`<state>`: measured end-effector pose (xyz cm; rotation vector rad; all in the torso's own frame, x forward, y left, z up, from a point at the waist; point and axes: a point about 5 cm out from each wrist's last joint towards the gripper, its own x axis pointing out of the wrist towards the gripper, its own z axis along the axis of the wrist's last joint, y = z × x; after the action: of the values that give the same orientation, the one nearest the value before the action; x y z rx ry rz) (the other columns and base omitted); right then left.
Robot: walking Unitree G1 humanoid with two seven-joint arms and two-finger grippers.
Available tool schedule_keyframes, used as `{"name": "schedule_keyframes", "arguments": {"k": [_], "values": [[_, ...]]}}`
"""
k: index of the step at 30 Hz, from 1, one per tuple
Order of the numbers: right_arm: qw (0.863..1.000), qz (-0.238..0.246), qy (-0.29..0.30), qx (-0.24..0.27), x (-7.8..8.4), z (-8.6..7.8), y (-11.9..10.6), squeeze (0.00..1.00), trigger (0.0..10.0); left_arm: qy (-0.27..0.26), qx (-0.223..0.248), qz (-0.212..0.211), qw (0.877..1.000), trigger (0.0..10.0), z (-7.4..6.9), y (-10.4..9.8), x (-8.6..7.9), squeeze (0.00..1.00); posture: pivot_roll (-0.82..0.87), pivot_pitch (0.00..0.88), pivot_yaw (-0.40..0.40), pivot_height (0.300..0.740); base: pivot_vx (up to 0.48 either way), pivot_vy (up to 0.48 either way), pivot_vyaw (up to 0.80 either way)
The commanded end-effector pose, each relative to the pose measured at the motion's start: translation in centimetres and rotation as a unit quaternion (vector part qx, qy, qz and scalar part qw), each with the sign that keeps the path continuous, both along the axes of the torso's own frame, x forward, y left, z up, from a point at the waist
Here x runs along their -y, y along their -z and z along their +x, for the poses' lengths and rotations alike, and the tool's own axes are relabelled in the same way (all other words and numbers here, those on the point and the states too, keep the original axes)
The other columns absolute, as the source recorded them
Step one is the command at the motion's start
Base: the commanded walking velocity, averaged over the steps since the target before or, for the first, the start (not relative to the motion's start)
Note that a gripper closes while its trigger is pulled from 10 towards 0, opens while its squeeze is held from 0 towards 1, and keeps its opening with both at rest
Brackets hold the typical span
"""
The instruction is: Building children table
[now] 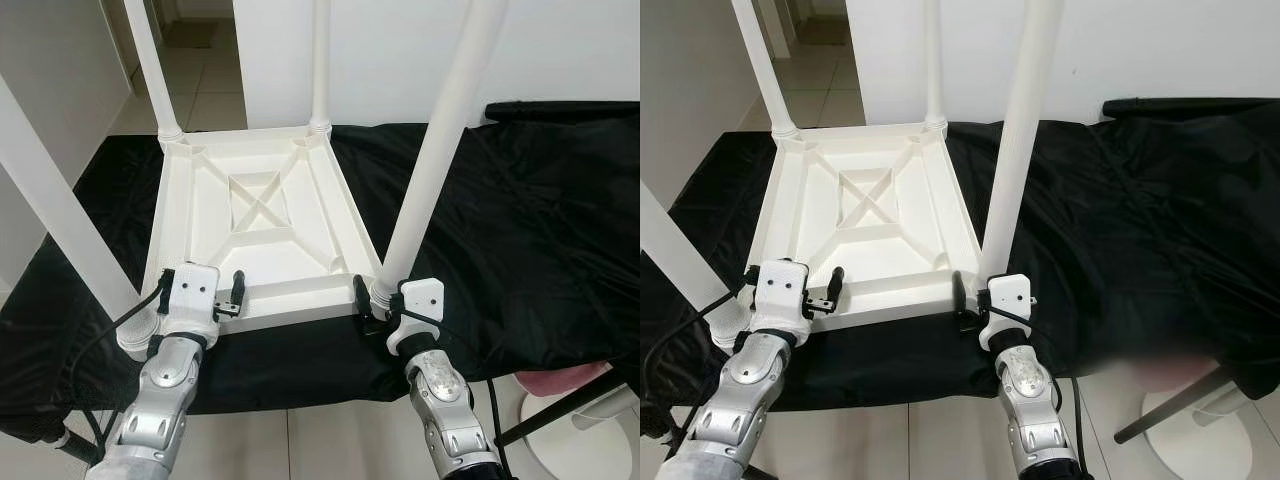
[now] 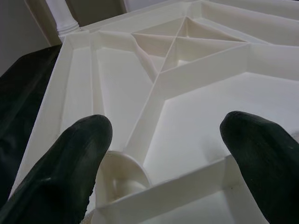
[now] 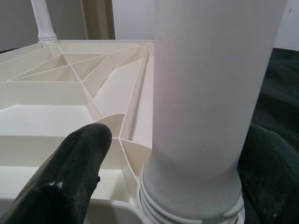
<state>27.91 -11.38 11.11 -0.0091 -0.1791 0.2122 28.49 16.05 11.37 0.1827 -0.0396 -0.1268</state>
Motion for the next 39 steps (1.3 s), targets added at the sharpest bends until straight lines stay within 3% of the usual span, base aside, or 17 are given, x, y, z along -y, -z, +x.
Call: {"name": "schedule_keyframes", "arguments": {"k": [1, 2, 4, 6, 7, 8, 11, 12, 14, 16, 23, 28, 39], "values": [[1.000, 0.001, -0.015, 0.000, -0.5, 0.0, -0.2, 0.00, 10.0, 0.107, -0.024, 0.002, 0.994, 10.0, -0.6, 0.5, 1.0, 0.00, 0.01, 0.025, 0.019, 0.740, 0.000, 0.000, 0.00], [1.000, -0.002, -0.014, -0.001, -0.3, 0.0, -0.1, 0.00, 10.0, 0.141, -0.022, -0.016, 0.990, 10.0, -1.1, 0.2, 1.4, 0.00, 0.01, 0.025, 0.020, 0.740, 0.000, 0.000, 0.00], [1.000, -0.002, -0.014, -0.001, -0.3, 0.0, -0.1, 0.00, 10.0, 0.141, -0.022, -0.016, 0.990, 10.0, -1.1, 0.2, 1.4, 0.00, 0.01, 0.025, 0.020, 0.740, 0.000, 0.000, 0.00], [1.000, -0.003, -0.013, -0.005, -0.3, -0.1, 0.1, 0.00, 10.0, 0.221, -0.027, -0.067, 0.973, 10.0, -2.5, -0.3, 2.9, 0.00, 0.01, 0.032, 0.023, 0.740, 0.000, 0.000, 0.00], [1.000, -0.003, -0.013, -0.005, -0.3, -0.1, 0.1, 0.00, 10.0, 0.221, -0.027, -0.067, 0.973, 10.0, -2.5, -0.3, 2.9, 0.00, 0.01, 0.032, 0.023, 0.740, 0.000, 0.000, 0.00], [1.000, -0.003, -0.013, -0.006, -0.4, -0.2, 0.2, 0.00, 10.0, 0.253, -0.032, -0.081, 0.964, 10.0, -3.1, -0.5, 3.5, 0.00, 0.01, 0.035, 0.025, 0.740, 0.000, 0.000, 0.00], [1.000, -0.003, -0.013, -0.006, -0.4, -0.2, 0.2, 0.00, 10.0, 0.253, -0.032, -0.081, 0.964, 10.0, -3.1, -0.5, 3.5, 0.00, 0.01, 0.035, 0.025, 0.740, 0.000, 0.000, 0.00], [1.000, -0.003, -0.014, -0.007, -0.4, -0.2, 0.2, 0.00, 10.0, 0.281, -0.040, -0.083, 0.955, 10.0, -3.7, -0.4, 3.9, 0.00, 0.01, 0.038, 0.025, 0.740, 0.000, 0.000, 0.00], [1.000, -0.003, -0.014, -0.007, -0.4, -0.2, 0.2, 0.00, 10.0, 0.281, -0.040, -0.083, 0.955, 10.0, -3.7, -0.4, 3.9, 0.00, 0.01, 0.038, 0.025, 0.740, 0.000, 0.000, 0.00], [1.000, -0.006, -0.015, -0.009, -0.4, -0.2, 0.3, 0.00, 10.0, 0.327, -0.067, -0.057, 0.941, 10.0, -4.7, 0.2, 3.9, 0.00, 0.01, 0.038, 0.025, 0.740, 0.000, 0.000, 0.00], [1.000, -0.011, -0.016, -0.011, -0.4, -0.1, 0.3, 0.00, 10.0, 0.363, -0.103, 0.003, 0.926, 10.0, -5.6, 1.4, 3.2, 0.00, 0.01, 0.043, 0.023, 0.740, 0.000, 0.000, 0.00], [1.000, -0.013, -0.017, -0.012, -0.4, -0.1, 0.4, 0.00, 10.0, 0.355, -0.117, 0.028, 0.927, 10.0, -5.5, 1.8, 2.6, 0.00, 0.01, 0.041, 0.020, 0.740, 0.000, 0.000, 0.00], [1.000, -0.017, -0.018, -0.012, -0.7, 0.1, 0.3, 0.00, 10.0, 0.299, -0.127, 0.086, 0.942, 10.0, -3.7, 2.6, 1.3, 0.00, 0.01, 0.035, 0.020, 0.740, 0.000, 0.000, 0.00]]}}
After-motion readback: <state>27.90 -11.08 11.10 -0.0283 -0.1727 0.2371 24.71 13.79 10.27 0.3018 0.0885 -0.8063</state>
